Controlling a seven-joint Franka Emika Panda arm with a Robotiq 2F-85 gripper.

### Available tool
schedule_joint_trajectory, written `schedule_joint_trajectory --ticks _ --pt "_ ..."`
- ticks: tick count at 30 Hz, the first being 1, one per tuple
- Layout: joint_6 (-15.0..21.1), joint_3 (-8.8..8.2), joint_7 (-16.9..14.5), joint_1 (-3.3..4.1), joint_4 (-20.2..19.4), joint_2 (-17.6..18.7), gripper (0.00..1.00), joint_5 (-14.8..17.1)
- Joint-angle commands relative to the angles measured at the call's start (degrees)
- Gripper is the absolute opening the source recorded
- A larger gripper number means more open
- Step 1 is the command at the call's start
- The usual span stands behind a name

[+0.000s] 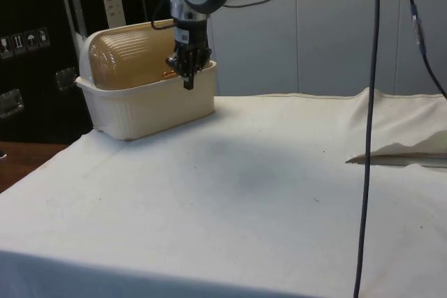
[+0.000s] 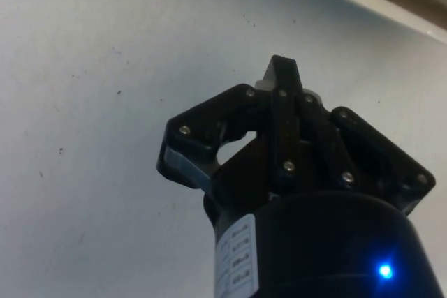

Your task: Open the lid, then close it.

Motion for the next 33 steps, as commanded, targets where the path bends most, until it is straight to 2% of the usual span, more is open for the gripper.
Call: schedule_joint_trajectory --ticks 1,4,5,6,13,14,15,22,23,24,33 --pt "0.46 -0.80 1.09 0.46 0.29 0.46 0.00 -0.74" --pt "0.57 -0.97 1.83 0.46 0.52 0.69 0.00 -0.74" --pt "0.11 -0.23 0.74 0.00 0.23 0.23 0.00 -0.06" --pt "0.57 -1.03 2.06 0.46 0.63 0.74 0.00 -0.74" --pt "1.72 -1.38 4.13 0.52 0.92 1.32 0.00 -0.74" --pt "0.80 -0.63 3.04 0.00 0.74 0.80 0.00 -0.11" --pt "2.01 -1.43 4.41 0.52 0.92 1.38 0.00 -0.80" --pt "4.30 -1.38 6.19 0.46 1.38 2.64 0.00 -0.63" --pt "4.01 -0.69 5.39 0.00 0.92 2.18 0.00 -0.11" --pt "4.01 -1.38 6.36 0.34 2.06 3.04 0.00 -0.57" --pt "2.12 -1.55 6.47 0.11 5.10 4.18 0.00 -0.17"
